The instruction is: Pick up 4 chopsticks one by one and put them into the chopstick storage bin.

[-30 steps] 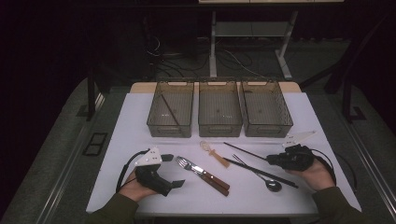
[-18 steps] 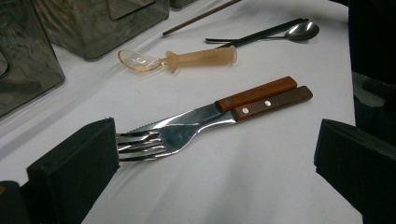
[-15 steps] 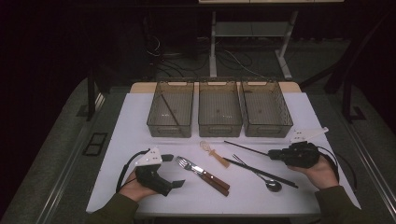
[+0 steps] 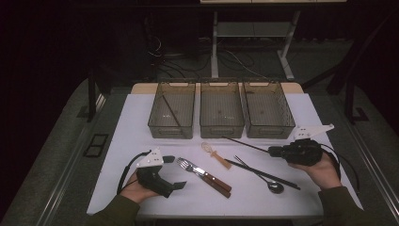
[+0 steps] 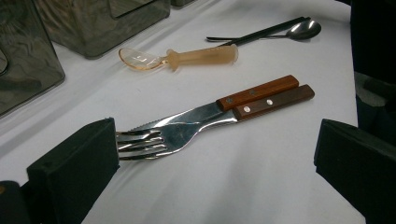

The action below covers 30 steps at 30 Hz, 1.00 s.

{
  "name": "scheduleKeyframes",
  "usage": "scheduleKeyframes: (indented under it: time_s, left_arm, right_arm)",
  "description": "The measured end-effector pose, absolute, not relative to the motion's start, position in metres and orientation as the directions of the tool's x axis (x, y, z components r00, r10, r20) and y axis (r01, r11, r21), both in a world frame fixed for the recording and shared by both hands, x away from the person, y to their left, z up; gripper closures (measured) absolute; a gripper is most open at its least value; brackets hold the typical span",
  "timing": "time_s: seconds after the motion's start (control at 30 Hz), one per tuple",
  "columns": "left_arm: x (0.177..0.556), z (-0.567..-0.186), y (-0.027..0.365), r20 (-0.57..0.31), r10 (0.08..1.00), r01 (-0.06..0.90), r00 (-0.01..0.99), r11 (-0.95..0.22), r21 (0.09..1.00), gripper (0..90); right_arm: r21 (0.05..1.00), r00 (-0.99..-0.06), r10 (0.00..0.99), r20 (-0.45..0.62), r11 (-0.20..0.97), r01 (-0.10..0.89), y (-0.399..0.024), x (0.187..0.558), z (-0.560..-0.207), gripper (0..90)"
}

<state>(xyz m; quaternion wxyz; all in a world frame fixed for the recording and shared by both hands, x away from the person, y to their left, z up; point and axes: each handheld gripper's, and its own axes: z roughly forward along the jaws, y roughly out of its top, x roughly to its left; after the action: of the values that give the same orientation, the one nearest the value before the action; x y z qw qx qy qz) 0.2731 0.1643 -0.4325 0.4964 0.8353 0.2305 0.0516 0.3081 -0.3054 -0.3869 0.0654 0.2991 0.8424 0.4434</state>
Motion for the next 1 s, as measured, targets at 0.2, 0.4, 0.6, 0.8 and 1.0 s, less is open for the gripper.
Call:
scheduleKeyframes:
  time_s: [0.2,0.4,0.6,0.8,1.0]
  left_arm:
    - [0.273,-0.433,0.164,-0.142,0.436,0.333,0.889,-0.401,0.853,0.0]
    - [0.273,-0.432,0.164,-0.143,0.435,0.335,0.889,-0.406,0.850,0.0]
    - [0.274,-0.433,0.164,-0.142,0.436,0.334,0.889,-0.403,0.852,0.0]
    - [0.274,-0.433,0.164,-0.141,0.436,0.333,0.889,-0.404,0.852,0.0]
    - [0.274,-0.433,0.165,-0.138,0.435,0.330,0.890,-0.405,0.853,0.0]
  right_arm:
    - [0.789,-0.817,0.557,0.151,0.430,0.439,-0.299,0.310,-0.383,84.8]
    - [0.794,-0.813,0.562,0.154,0.419,0.440,-0.295,0.311,-0.381,84.8]
    - [0.802,-0.813,0.560,0.161,0.405,0.438,-0.289,0.315,-0.376,84.8]
    - [0.813,-0.818,0.551,0.164,0.395,0.429,-0.277,0.320,-0.370,84.8]
    - [0.817,-0.823,0.547,0.157,0.397,0.419,-0.264,0.326,-0.366,84.8]
